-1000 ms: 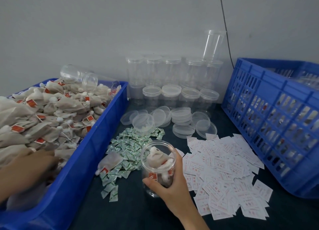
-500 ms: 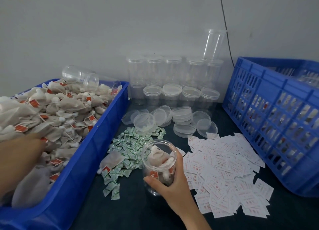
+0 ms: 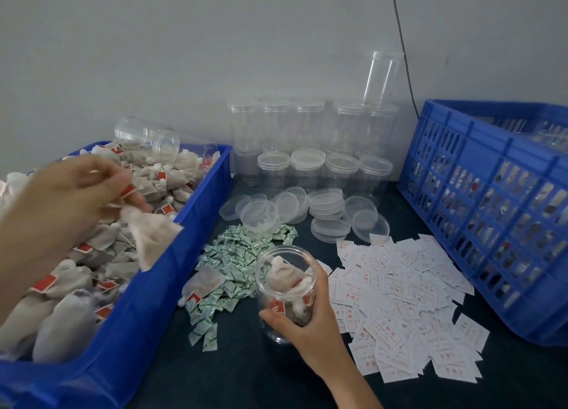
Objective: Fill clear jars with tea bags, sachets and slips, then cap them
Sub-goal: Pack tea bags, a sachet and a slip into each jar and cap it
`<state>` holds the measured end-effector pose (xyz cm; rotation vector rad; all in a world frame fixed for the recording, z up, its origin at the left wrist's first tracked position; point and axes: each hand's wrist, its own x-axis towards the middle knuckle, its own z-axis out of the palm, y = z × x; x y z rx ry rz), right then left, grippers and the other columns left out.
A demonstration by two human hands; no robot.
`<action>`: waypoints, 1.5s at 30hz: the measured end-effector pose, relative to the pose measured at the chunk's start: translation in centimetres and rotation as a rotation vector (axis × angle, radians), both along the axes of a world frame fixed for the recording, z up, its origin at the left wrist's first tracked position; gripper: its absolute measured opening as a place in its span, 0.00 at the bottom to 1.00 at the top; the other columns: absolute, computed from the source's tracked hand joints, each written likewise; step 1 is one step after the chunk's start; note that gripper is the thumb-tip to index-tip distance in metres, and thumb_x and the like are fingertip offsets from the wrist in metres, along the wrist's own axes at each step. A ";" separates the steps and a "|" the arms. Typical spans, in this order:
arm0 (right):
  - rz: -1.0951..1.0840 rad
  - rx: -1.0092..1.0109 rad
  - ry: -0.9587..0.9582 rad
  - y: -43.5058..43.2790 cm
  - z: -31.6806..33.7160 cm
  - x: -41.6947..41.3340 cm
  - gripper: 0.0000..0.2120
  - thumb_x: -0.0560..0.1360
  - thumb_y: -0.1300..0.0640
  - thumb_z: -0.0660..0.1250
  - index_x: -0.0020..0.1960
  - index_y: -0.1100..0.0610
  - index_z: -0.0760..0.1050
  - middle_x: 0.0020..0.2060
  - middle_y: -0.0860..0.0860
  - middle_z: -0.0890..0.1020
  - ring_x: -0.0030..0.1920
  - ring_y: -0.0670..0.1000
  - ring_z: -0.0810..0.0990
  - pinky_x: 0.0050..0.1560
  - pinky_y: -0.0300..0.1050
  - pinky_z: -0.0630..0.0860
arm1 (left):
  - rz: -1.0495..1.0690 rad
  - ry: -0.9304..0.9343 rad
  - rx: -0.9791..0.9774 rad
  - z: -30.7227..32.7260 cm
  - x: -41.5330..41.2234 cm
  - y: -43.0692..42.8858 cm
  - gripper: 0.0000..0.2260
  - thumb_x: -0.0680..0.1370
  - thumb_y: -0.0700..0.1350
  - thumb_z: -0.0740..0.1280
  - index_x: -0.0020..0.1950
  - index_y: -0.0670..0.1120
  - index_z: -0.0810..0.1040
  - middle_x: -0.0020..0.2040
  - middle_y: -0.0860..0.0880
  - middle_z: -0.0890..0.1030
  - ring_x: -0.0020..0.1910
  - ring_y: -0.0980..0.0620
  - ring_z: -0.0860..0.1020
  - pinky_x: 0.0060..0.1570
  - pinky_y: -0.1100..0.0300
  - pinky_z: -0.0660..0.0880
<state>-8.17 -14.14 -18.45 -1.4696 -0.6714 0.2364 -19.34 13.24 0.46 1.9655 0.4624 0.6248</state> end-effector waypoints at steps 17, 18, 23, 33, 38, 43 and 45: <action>0.005 0.008 0.035 -0.1 0.6 -0.4 0.45 0.63 0.43 0.82 0.71 0.32 0.60 0.63 0.34 0.77 0.64 0.40 0.77 0.57 0.31 0.75 | -0.213 -0.002 -0.037 -3.3 8.0 -14.2 0.05 0.78 0.44 0.68 0.52 0.46 0.75 0.46 0.48 0.84 0.45 0.50 0.83 0.48 0.58 0.79; -0.002 0.008 0.047 0.0 0.5 -0.4 0.45 0.62 0.43 0.83 0.70 0.30 0.61 0.62 0.34 0.76 0.64 0.40 0.77 0.57 0.30 0.75 | -0.176 0.016 -0.019 -4.0 8.1 -14.1 0.08 0.78 0.46 0.68 0.55 0.47 0.74 0.49 0.50 0.82 0.48 0.53 0.81 0.51 0.60 0.77; 0.014 0.008 0.046 0.1 0.5 -0.2 0.47 0.64 0.44 0.83 0.73 0.31 0.58 0.67 0.42 0.76 0.67 0.46 0.76 0.62 0.41 0.77 | -0.246 0.034 -0.181 -7.4 6.4 -14.1 0.24 0.68 0.63 0.71 0.59 0.54 0.73 0.57 0.58 0.78 0.54 0.67 0.76 0.53 0.70 0.73; 0.365 -0.271 0.054 -0.6 3.3 0.4 0.45 0.67 0.55 0.70 0.76 0.34 0.51 0.66 0.34 0.72 0.68 0.39 0.73 0.63 0.39 0.76 | -0.273 -0.066 -0.019 -11.7 5.2 -13.4 0.42 0.54 0.68 0.77 0.64 0.58 0.69 0.58 0.65 0.76 0.59 0.65 0.75 0.55 0.68 0.75; 0.041 -0.401 -0.033 0.8 5.0 4.8 0.17 0.77 0.70 0.57 0.53 0.57 0.81 0.46 0.45 0.85 0.50 0.45 0.82 0.48 0.30 0.75 | -0.160 -0.254 -0.151 -13.3 4.4 -15.0 0.35 0.60 0.54 0.79 0.63 0.50 0.71 0.56 0.58 0.79 0.57 0.58 0.79 0.53 0.68 0.75; 0.021 -0.608 -0.241 4.6 2.9 8.1 0.14 0.77 0.61 0.69 0.63 0.55 0.79 0.56 0.50 0.81 0.55 0.47 0.78 0.57 0.38 0.74 | -0.084 -0.307 -0.185 -13.6 4.5 -15.7 0.34 0.60 0.54 0.77 0.64 0.49 0.71 0.55 0.61 0.79 0.55 0.61 0.78 0.52 0.73 0.73; 0.104 -0.681 -0.191 6.1 2.2 8.9 0.18 0.78 0.54 0.67 0.67 0.46 0.77 0.63 0.50 0.79 0.62 0.52 0.76 0.65 0.50 0.72 | -0.079 -0.309 -0.194 -13.6 4.5 -15.7 0.34 0.60 0.54 0.77 0.64 0.48 0.71 0.54 0.59 0.79 0.55 0.58 0.79 0.53 0.69 0.74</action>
